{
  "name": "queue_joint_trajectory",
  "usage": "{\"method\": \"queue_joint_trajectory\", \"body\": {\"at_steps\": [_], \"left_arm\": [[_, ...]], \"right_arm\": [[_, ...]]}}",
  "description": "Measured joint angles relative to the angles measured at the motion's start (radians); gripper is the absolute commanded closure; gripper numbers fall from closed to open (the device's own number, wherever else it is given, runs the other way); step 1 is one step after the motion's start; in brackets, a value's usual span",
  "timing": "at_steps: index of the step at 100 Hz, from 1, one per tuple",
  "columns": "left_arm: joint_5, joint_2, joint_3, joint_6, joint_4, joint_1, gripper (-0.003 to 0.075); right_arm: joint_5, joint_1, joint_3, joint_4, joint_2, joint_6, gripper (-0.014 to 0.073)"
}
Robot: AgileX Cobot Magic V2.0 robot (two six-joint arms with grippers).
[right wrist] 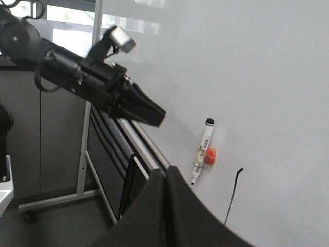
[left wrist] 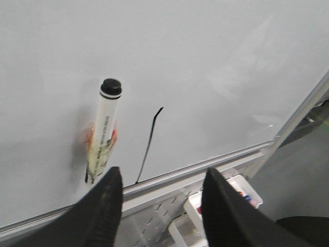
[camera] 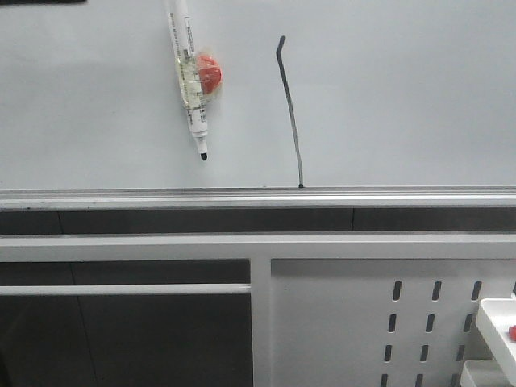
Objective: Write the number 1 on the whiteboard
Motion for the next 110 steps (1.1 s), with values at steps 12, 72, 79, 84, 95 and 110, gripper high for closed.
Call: {"method": "queue_joint_trajectory", "body": {"at_steps": [12,72,79,84,95,110], "left_arm": [[0.094,-0.205,0.031,0.0,0.097,-0.002,0.0738],[0.452,-0.565,0.058,-0.005,0.335,-0.002,0.074],[0.439,-0.581,0.088,-0.012,0.335,-0.002,0.074],[0.423,-0.596,0.122,-0.016,0.335,-0.002,0.074],[0.377,-0.632,0.192,-0.018,0.319,-0.002,0.074],[0.353,-0.654,0.232,-0.018,0.257,-0.002,0.074]], "right_arm": [[0.123,0.0,0.0,-0.03,-0.102,0.004,0.0643],[0.335,0.0,0.0,-0.143,-0.304,0.034,0.0643],[0.339,0.0,0.007,-0.141,-0.32,0.034,0.0643],[0.349,0.0,0.016,-0.141,-0.324,0.034,0.0643],[0.378,0.0,0.033,-0.139,-0.324,0.034,0.0643],[0.378,0.0,0.036,-0.112,-0.324,0.037,0.0643]]}}
